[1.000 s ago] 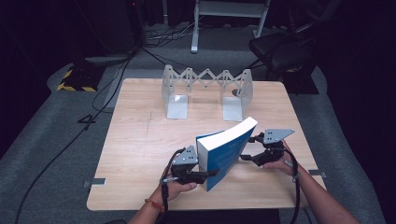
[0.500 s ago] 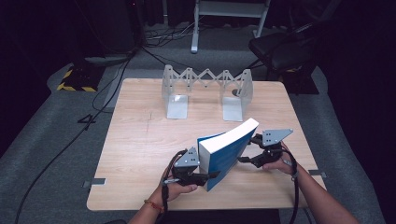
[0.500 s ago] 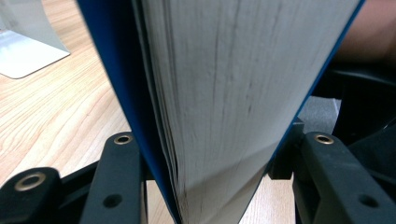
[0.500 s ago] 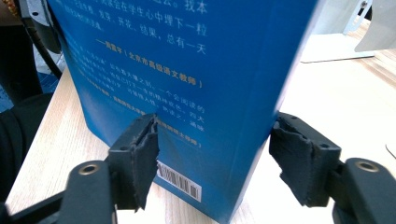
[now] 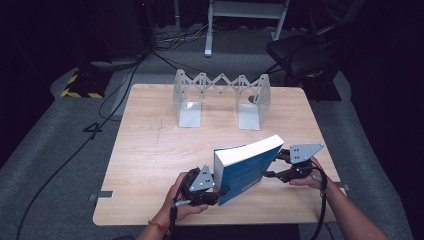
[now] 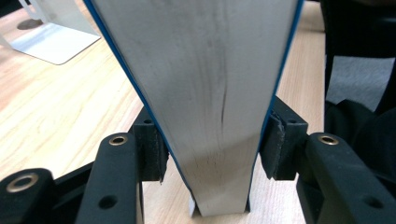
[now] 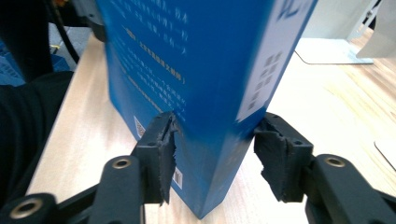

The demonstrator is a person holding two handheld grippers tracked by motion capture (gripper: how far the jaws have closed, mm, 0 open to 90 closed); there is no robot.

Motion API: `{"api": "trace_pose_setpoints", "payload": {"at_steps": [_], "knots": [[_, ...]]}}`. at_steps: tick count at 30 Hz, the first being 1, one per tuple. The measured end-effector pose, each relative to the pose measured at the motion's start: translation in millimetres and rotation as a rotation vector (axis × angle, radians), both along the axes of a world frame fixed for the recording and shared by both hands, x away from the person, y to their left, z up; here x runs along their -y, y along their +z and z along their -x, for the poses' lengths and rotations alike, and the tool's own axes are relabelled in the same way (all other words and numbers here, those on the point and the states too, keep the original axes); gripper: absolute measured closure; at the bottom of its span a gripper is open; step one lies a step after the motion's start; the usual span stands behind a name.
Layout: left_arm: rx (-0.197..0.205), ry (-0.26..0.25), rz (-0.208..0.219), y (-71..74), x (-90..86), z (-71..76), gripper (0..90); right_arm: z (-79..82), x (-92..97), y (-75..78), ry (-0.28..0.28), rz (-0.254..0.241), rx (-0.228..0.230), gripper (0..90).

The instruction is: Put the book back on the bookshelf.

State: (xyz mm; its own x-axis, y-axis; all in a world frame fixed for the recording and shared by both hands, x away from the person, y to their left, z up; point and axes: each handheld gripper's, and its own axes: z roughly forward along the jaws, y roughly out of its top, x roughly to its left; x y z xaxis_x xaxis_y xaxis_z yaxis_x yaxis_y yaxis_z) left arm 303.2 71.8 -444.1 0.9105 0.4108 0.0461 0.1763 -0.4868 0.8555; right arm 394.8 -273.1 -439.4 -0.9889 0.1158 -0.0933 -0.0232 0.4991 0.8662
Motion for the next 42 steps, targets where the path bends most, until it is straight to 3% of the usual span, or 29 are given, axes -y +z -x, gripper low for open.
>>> {"api": "trace_pose_setpoints", "payload": {"at_steps": [4,7,13,18,25,30,34,42], "knots": [[0.011,0.018,-0.013,-0.2,0.1,0.4,48.8,8.0,5.6,5.8,0.019,-0.031,0.004,51.6],[0.02,0.022,-0.023,-0.2,0.5,0.0,46.7,16.0,5.0,11.5,0.038,-0.01,0.031,52.2],[0.029,0.033,-0.027,-1.2,1.6,-1.2,43.5,24.6,-1.2,20.0,0.063,-0.03,0.037,50.9],[0.058,0.052,-0.043,-3.1,4.0,-1.6,39.5,30.4,-7.0,28.4,0.08,-0.096,0.01,52.8],[0.079,0.098,-0.067,-5.4,2.0,-7.5,37.6,46.5,-17.1,36.4,0.085,-0.076,0.079,60.0],[0.068,0.102,-0.05,-4.6,5.8,-17.0,36.4,46.1,-14.6,35.9,0.058,-0.077,0.085,60.4],[0.035,0.141,0.012,-10.6,13.9,-32.3,33.3,41.7,-6.7,35.4,-0.008,-0.084,0.073,60.0],[0.06,0.154,-0.015,-14.2,31.9,-41.5,29.7,39.2,8.4,34.5,-0.076,-0.096,0.076,59.1]]}}
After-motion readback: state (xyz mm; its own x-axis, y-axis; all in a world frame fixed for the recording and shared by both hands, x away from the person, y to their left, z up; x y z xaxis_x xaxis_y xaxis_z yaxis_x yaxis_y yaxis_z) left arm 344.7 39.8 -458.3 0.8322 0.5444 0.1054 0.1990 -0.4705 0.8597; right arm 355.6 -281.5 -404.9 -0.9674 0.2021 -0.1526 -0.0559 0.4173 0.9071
